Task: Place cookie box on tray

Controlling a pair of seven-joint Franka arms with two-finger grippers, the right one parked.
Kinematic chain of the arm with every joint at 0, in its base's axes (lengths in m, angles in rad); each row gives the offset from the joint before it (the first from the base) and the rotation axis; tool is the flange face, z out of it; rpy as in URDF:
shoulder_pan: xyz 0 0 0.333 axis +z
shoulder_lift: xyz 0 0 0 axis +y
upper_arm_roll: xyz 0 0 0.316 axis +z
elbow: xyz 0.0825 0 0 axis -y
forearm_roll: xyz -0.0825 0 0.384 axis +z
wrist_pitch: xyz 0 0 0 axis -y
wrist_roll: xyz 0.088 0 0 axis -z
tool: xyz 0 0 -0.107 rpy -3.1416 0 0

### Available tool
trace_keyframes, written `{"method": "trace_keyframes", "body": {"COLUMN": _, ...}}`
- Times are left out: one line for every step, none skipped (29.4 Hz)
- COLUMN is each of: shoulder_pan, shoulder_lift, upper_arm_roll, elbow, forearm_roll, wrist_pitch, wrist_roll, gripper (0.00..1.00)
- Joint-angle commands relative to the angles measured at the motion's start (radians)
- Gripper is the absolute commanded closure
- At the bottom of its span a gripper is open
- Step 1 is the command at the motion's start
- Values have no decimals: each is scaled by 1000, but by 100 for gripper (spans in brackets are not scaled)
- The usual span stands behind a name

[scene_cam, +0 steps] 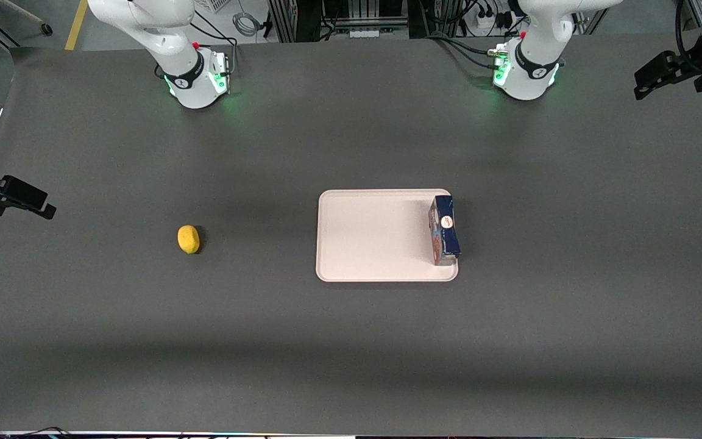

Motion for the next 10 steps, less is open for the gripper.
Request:
{"method": "trace_keyframes", "body": {"shoulder_pan": -5, "shoulder_lift": -29, "upper_arm_roll": 5, "elbow": -1, "forearm_roll": -10, "wrist_pitch": -1, "wrist_roll": 12, "gripper": 0}}
{"method": "trace_keyframes", "body": {"shoulder_pan": -5, "shoulder_lift": -29, "upper_arm_roll": 5, "elbow": 2, "forearm_roll": -10, "wrist_pitch": -3, "wrist_roll": 14, "gripper": 0}}
{"method": "trace_keyframes", "body": {"shoulder_pan": -5, "shoulder_lift": -30, "upper_arm_roll": 6, "elbow": 2, "forearm_roll": -10, "wrist_pitch": -4, "wrist_roll": 14, "gripper": 0}}
{"method": "trace_keyframes", "body": {"shoulder_pan": -5, "shoulder_lift": -30, "upper_arm_roll": 11, "elbow": 4, "forearm_roll": -10, "wrist_pitch": -6, "wrist_roll": 15, "gripper": 0}}
{"method": "trace_keyframes", "body": {"shoulder_pan": -5, "shoulder_lift": -30, "upper_arm_roll": 17, "elbow": 4, "forearm_roll": -10, "wrist_pitch": -8, "wrist_roll": 15, "gripper": 0}}
{"method": "trace_keyframes", "body": {"shoulder_pan": -6, "shoulder_lift": -30, "upper_arm_roll": 21, "elbow": 5, "forearm_roll": -10, "wrist_pitch": -11, "wrist_roll": 17, "gripper": 0}}
{"method": "trace_keyframes", "body": {"shoulder_pan": -6, "shoulder_lift": -30, "upper_arm_roll": 22, "elbow": 7, "forearm_roll": -10, "wrist_pitch": -12, "wrist_roll": 18, "gripper": 0}}
{"method": "trace_keyframes", "body": {"shoulder_pan": -6, "shoulder_lift": -30, "upper_arm_roll": 22, "elbow": 8, "forearm_roll": -10, "wrist_pitch": -12, "wrist_roll": 20, "gripper": 0}}
{"method": "trace_keyframes", "body": {"shoulder_pan": -6, "shoulder_lift": -30, "upper_arm_roll": 22, "elbow": 8, "forearm_roll": -10, "wrist_pitch": -15, "wrist_roll": 21, "gripper": 0}}
{"method": "trace_keyframes", "body": {"shoulder_pan": -6, "shoulder_lift": -30, "upper_arm_roll": 22, "elbow": 10, "forearm_roll": -10, "wrist_pitch": -17, "wrist_roll": 21, "gripper": 0}}
